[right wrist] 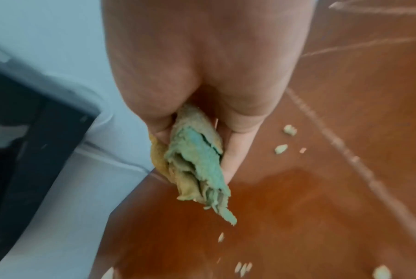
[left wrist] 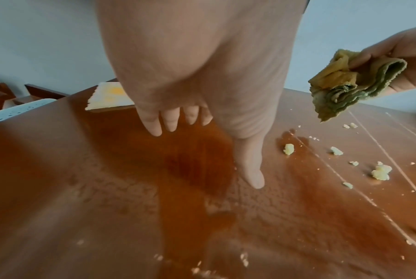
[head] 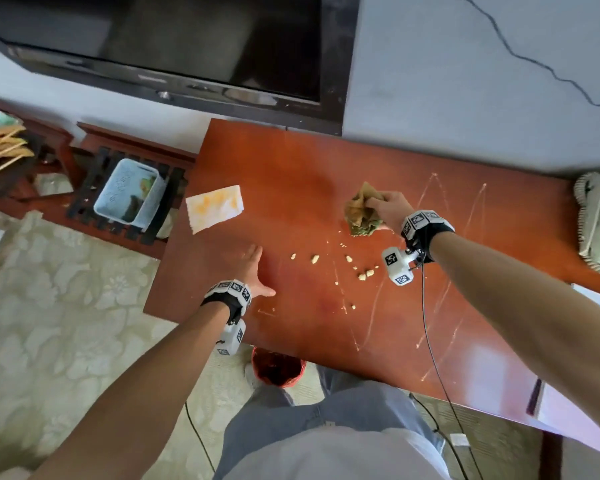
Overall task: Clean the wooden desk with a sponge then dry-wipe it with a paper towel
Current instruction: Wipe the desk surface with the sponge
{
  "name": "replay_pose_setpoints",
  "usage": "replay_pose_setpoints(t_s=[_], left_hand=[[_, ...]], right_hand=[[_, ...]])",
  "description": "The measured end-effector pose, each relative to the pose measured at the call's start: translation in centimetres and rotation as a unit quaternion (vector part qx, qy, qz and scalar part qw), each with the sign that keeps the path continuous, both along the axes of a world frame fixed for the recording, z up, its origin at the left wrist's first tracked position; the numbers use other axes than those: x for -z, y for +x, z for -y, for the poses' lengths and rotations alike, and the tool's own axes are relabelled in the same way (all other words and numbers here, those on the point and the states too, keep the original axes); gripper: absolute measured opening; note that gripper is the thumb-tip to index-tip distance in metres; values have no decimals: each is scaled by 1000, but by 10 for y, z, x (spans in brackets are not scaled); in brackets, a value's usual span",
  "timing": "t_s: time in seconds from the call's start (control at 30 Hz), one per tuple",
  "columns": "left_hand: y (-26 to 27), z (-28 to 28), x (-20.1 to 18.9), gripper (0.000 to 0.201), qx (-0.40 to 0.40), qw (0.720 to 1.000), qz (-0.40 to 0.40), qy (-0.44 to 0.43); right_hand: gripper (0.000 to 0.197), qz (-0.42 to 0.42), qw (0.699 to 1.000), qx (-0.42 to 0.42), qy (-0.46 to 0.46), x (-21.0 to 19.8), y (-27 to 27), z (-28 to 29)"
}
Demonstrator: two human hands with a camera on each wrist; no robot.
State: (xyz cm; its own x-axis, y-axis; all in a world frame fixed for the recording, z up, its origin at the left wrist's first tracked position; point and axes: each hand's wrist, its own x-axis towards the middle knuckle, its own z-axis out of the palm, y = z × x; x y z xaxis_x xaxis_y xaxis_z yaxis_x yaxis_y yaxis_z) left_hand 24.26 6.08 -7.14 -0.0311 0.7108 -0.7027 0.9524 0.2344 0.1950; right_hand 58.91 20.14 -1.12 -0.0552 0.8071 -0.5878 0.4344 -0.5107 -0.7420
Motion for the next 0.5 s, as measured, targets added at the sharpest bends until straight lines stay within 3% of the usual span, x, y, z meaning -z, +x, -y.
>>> replay_pose_setpoints(t_s=[0.13,0.23,0.37,0.5], left_hand=[[29,-29,-1,115,33,998,24,49],[57,-57,-5,91,60,996,27,67],[91,-91,-2,62,96,992,12,77],[117,-118,0,56,121,991,-32,55]], right_hand=[[14,51,998,32,15,-6,65,-2],[17,115,988,77,64,-13,117,2],[18,234,949,179,109,-5,180,6],[16,309,924,206,88,10,219,7]])
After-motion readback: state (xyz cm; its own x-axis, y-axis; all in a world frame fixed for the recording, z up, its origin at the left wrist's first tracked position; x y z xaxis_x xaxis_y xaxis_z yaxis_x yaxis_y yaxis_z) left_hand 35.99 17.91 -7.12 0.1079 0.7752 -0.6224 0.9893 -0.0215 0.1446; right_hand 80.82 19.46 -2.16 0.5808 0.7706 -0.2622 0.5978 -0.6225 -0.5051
